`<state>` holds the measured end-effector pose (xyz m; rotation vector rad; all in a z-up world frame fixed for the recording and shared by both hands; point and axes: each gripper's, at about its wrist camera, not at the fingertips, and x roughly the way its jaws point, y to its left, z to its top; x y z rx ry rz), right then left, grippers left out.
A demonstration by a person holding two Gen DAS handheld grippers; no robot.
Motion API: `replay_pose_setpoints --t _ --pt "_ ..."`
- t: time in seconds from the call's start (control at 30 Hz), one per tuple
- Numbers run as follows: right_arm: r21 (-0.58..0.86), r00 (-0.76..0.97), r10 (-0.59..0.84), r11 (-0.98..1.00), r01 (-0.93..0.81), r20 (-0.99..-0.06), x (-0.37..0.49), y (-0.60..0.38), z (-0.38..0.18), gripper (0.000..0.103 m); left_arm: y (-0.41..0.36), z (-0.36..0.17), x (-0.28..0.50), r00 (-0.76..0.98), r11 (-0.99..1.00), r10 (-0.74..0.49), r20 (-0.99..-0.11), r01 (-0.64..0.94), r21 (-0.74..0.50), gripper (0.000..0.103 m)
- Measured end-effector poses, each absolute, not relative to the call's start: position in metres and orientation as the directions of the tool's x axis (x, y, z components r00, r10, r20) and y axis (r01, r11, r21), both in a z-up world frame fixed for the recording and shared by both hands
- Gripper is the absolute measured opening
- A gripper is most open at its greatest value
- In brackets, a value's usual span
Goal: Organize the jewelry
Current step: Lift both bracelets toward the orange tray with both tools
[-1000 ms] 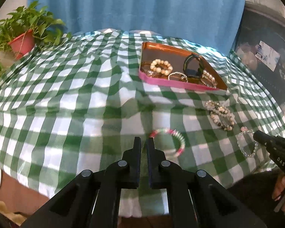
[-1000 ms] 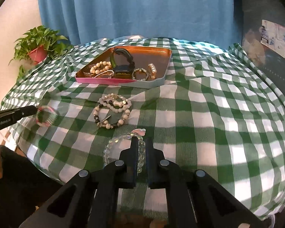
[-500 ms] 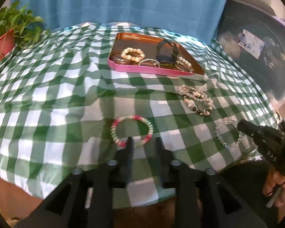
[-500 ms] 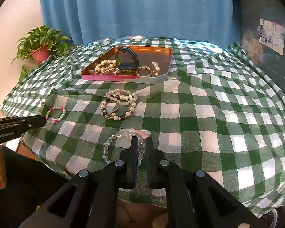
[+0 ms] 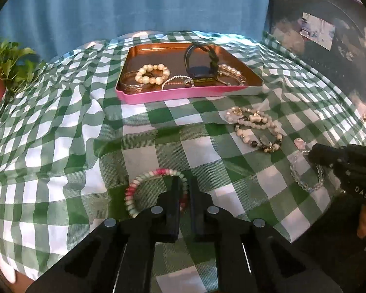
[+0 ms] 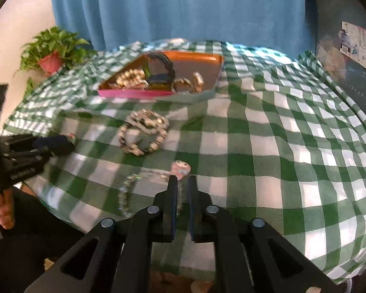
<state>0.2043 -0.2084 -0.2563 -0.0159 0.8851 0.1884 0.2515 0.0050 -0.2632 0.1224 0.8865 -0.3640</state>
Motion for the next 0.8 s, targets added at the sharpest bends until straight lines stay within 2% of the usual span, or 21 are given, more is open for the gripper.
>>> replay_pose_setpoints --t 0.07,0.13,0.33,0.47,0.8 --pt "0.058 0.616 0.159 0.982 -0.180 -0.772 0.206 -0.209 -0.256 0.013 0.004 -0.263 0.251 0.577 0.933 -0.254 -0.776 0.356 -0.040 0.007" --pt "0.040 0.616 0.153 0.980 -0.194 -0.772 0.207 -0.208 -0.255 0.007 0.007 -0.262 0.250 0.563 0.932 -0.273 -0.780 0.356 -0.070 0.006" --pt "0.118 0.667 0.196 0.980 -0.161 -0.719 0.202 -0.224 -0.236 0.006 0.016 -0.251 0.245 0.534 0.912 -0.385 -0.753 0.348 -0.218 0.006" --pt "0.186 0.686 0.230 0.973 -0.139 -0.690 0.198 -0.231 -0.220 0.006 0.010 -0.226 0.238 0.568 0.911 -0.391 -0.724 0.353 -0.215 0.006" --pt "0.175 0.746 0.236 0.971 -0.161 -0.623 0.188 -0.215 -0.171 0.006 0.000 -0.164 0.232 0.644 0.900 -0.427 -0.634 0.369 -0.231 0.006"
